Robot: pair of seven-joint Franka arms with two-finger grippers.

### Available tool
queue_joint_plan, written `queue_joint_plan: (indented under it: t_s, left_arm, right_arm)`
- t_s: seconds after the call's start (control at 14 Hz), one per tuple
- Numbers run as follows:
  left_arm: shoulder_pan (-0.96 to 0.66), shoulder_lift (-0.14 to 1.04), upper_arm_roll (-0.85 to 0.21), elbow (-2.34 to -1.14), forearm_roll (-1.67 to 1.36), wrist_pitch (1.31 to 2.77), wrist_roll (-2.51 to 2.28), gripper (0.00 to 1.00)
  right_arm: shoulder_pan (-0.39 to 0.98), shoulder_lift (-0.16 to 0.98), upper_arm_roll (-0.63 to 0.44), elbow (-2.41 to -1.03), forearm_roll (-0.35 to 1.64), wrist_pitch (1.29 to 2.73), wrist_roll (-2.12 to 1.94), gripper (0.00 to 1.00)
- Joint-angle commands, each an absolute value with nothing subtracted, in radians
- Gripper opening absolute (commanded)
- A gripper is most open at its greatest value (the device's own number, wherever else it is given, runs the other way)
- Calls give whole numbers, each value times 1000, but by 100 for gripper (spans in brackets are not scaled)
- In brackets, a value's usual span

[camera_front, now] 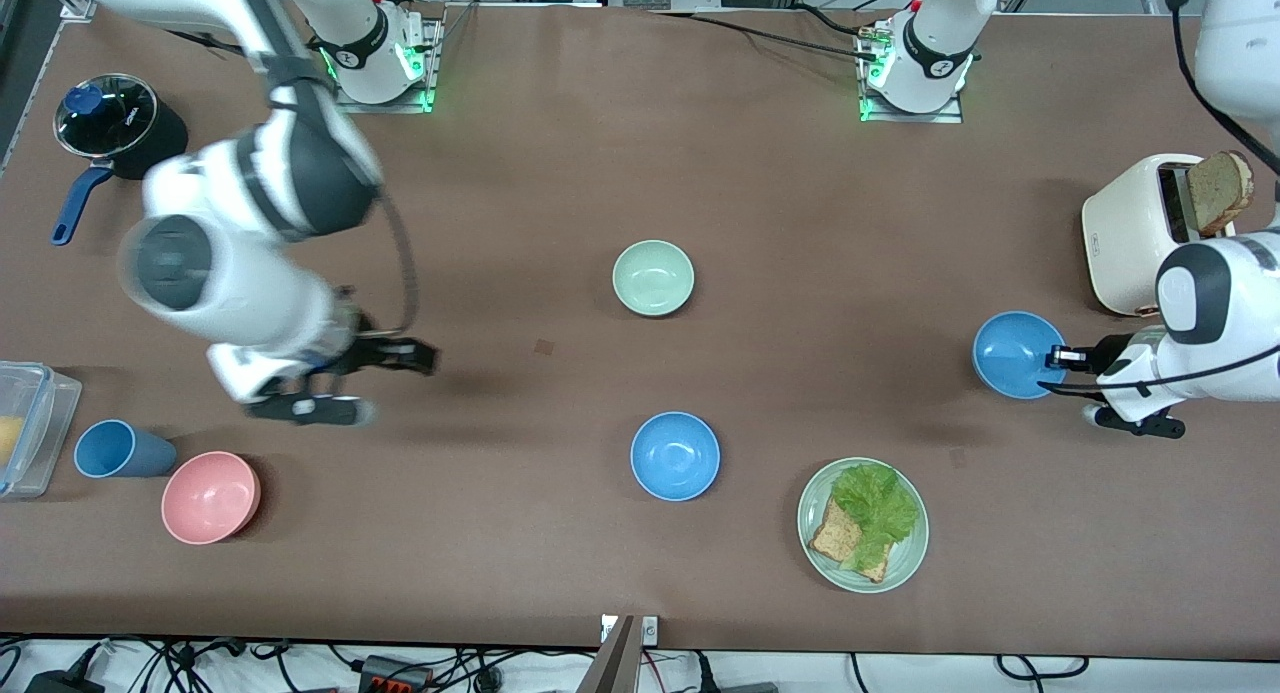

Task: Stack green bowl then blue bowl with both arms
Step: 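Release the green bowl with the right gripper while the left gripper lifts the blue bowl, then carry the blue bowl over the green bowl and lower it inside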

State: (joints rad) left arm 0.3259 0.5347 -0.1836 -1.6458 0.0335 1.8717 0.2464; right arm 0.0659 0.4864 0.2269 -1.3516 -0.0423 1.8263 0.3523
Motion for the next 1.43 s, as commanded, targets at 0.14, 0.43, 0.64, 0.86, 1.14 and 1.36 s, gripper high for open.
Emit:
queue_joint_plan:
  t_s: [0.14, 0.43, 0.64, 0.86, 1.14, 1.36]
  left_arm:
    - [327, 370, -388, -1657, 31, 1689, -62, 0]
    - [325, 339, -624, -1632, 19, 1654, -416, 0]
    - [304, 356, -742, -1632, -18, 1667, -590, 0]
    - [243, 385, -758, -1637, -115, 1750, -759, 0]
    - [71, 411, -747, -1640, -85, 1857, -997, 0]
    - [-17, 477, -747, -1638, 7, 1948, -1118, 0]
  right_arm:
    - [-66, 399, 229, -1362, -67, 1721, 302, 100]
    - [-58, 327, 92, -1368, -52, 1706, 128, 100]
    - [-43, 285, 3, -1368, -49, 1674, -1, 100]
    - [-6, 252, -55, -1365, -48, 1637, -6, 100]
    - [-6, 189, -51, -1428, -48, 1592, 14, 100]
    - [-11, 86, -51, -1579, -48, 1649, 14, 100]
